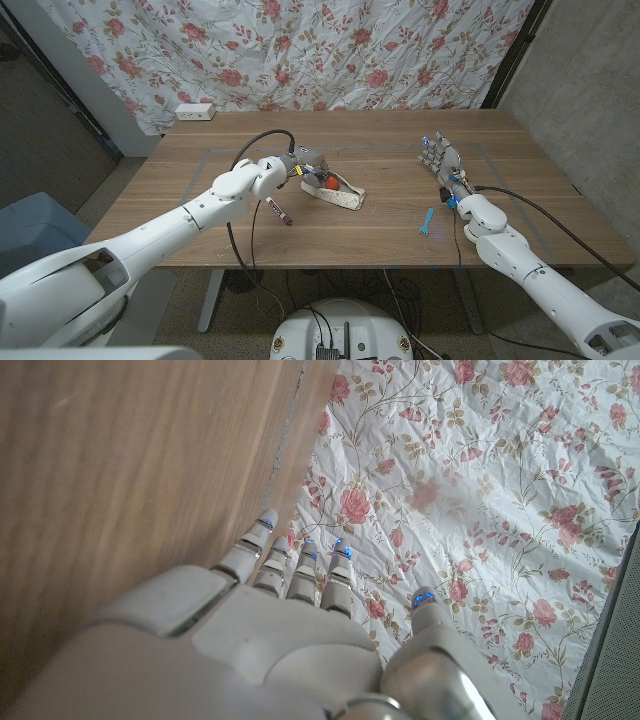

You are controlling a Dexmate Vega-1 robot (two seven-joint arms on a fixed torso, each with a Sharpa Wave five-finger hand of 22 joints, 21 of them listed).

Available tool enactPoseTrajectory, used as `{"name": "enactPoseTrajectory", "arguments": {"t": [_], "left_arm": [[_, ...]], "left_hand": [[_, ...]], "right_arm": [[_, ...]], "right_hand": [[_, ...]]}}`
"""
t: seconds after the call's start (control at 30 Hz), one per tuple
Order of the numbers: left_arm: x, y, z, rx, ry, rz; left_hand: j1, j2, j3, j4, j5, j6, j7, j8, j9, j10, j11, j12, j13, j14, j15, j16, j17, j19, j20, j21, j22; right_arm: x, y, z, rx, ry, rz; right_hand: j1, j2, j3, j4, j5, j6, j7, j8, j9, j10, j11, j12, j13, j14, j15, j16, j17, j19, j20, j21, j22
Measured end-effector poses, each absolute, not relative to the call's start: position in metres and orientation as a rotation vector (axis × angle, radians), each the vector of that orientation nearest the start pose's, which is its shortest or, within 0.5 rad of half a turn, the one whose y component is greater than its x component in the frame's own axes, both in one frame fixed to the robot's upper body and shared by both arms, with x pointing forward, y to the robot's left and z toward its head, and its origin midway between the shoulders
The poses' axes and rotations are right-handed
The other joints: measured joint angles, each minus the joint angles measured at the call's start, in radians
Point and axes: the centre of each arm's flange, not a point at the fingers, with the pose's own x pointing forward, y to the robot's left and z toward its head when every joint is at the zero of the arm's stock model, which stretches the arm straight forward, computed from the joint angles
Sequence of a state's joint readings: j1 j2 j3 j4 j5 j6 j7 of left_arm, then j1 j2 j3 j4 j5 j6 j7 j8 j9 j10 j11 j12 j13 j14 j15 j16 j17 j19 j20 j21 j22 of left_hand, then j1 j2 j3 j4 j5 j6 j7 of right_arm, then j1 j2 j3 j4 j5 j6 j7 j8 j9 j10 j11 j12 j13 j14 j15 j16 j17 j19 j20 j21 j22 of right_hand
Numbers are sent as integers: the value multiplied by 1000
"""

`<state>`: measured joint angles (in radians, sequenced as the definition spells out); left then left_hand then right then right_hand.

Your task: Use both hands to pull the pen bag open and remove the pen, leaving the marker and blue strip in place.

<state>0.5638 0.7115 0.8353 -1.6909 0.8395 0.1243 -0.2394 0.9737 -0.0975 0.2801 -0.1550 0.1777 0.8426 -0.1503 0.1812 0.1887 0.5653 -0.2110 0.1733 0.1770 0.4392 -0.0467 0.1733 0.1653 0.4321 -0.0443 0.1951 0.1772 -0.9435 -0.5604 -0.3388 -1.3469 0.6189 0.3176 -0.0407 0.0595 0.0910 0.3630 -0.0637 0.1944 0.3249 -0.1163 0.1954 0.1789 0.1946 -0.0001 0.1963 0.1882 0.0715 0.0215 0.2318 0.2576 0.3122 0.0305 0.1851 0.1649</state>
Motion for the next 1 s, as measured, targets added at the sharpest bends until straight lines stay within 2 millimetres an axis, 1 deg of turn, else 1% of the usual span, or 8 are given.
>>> {"name": "enactPoseTrajectory", "arguments": {"t": [0.2,0.43,0.5,0.53,0.6,0.77,0.93,1.0], "left_arm": [[623,142,14,1792,-612,-193],[626,146,15,1768,-603,-213],[627,148,16,1764,-600,-217],[628,148,16,1762,-600,-219],[629,149,17,1757,-600,-225],[630,151,17,1750,-595,-240],[632,154,17,1743,-590,-255],[633,155,17,1739,-586,-261]], "left_hand": [[0,0,-8,0,0,-19,2,0,0,-25,-3,0,0,-15,4,0,0,-11,0,0,0],[-5,-5,-8,0,0,-36,-3,0,0,-37,-1,0,0,-25,4,0,0,-18,-1,-8,0],[-5,-5,-12,4,0,-42,3,0,0,-37,-1,0,0,-29,4,0,0,-18,-1,-8,0],[-5,-5,-12,4,0,-46,0,0,0,-37,-1,0,0,-31,2,0,0,-18,-1,-8,0],[-8,-8,-15,1,0,-48,-2,0,0,-41,2,0,0,-30,2,0,0,-20,-3,-8,0],[-9,-9,-15,1,0,-60,-2,0,0,-51,1,0,0,-38,3,0,0,-27,1,-8,0],[-14,-14,-22,3,0,-75,-7,0,-2,-65,0,0,0,-49,3,0,0,-29,-1,-8,0],[-15,-15,-25,6,0,-82,-7,0,-3,-70,2,0,0,-52,6,0,0,-37,1,-8,0]], "right_arm": [[637,-318,-61,3,-571,120],[638,-317,-58,-8,-574,125],[638,-317,-57,-14,-575,126],[638,-316,-57,-19,-576,127],[638,-316,-56,-31,-578,130],[638,-314,-52,-61,-587,136],[636,-310,-47,-110,-600,147],[636,-309,-45,-127,-604,152]], "right_hand": [[0,0,0,0,0,0,0,0,0,0,0,0,0,0,0,0,0,0,0,0,0],[0,0,0,0,0,0,0,0,0,0,0,0,0,0,0,0,0,0,0,0,0],[0,0,0,0,0,0,0,0,0,0,0,0,0,0,0,0,0,0,0,0,0],[0,0,0,0,0,0,0,0,0,0,0,0,0,0,0,0,0,0,0,0,0],[0,0,0,0,0,0,0,-7,0,0,0,0,0,0,0,0,0,0,0,0,0],[0,0,0,0,0,0,0,-7,0,0,0,0,0,0,0,0,0,0,0,0,0],[0,0,7,-7,0,-6,-6,-7,0,0,0,0,0,0,0,0,-2,-4,4,0,0],[10,9,6,-14,0,-6,-6,-7,0,0,0,0,0,0,0,0,-2,-4,4,0,0]]}}
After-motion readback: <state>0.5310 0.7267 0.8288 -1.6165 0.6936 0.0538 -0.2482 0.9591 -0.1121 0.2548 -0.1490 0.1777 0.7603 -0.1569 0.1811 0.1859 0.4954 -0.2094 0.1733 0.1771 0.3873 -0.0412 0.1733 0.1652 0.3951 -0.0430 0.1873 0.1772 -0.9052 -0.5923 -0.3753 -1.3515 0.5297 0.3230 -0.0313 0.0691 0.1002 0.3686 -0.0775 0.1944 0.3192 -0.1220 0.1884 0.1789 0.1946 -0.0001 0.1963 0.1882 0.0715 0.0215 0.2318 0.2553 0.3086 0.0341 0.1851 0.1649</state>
